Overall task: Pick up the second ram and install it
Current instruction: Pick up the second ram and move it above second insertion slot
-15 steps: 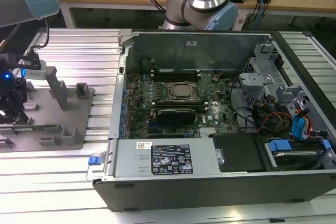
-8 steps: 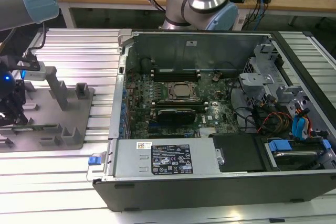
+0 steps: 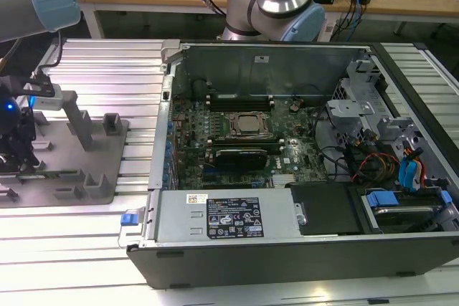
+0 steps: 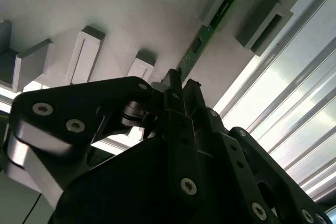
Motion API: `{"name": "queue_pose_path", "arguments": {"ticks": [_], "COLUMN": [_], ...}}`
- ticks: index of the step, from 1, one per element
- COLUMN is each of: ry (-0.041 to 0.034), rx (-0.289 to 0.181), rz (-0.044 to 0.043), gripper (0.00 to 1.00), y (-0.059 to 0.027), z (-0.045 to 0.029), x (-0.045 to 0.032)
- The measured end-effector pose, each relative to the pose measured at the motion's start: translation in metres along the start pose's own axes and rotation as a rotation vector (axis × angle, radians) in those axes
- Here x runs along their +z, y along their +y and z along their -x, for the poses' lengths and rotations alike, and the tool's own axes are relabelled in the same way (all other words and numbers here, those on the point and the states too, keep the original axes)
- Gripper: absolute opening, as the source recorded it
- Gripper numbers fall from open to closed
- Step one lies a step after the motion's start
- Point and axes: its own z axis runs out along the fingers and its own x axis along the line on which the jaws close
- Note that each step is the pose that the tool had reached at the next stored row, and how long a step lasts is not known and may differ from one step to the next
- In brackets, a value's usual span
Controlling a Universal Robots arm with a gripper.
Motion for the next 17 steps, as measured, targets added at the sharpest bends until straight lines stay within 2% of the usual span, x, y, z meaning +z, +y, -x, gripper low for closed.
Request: {"name": "queue_pose_path", "arguments": {"ticks": [2, 5, 8, 15, 16, 17], "ry": [0.0000, 0.0003, 0.0005, 0.0004, 0.0004, 0.0005], "rx": [0.000, -0.006, -0.008, -0.009, -0.009, -0.009], "rz": [0.0000, 0.0000, 0.0002, 0.0001, 0.0001, 0.0001], "gripper": [0.21, 0.21, 0.21, 0.21, 0.20, 0.09], "y": [0.0011, 0.0020, 0.0022, 0.0026, 0.0026, 0.0027], "z": [0.0001, -0.0001, -0.0002, -0.0002, -0.0002, -0.0002], "x": [0.0022, 0.0095, 0.0123, 0.0133, 0.0133, 0.0133]}}
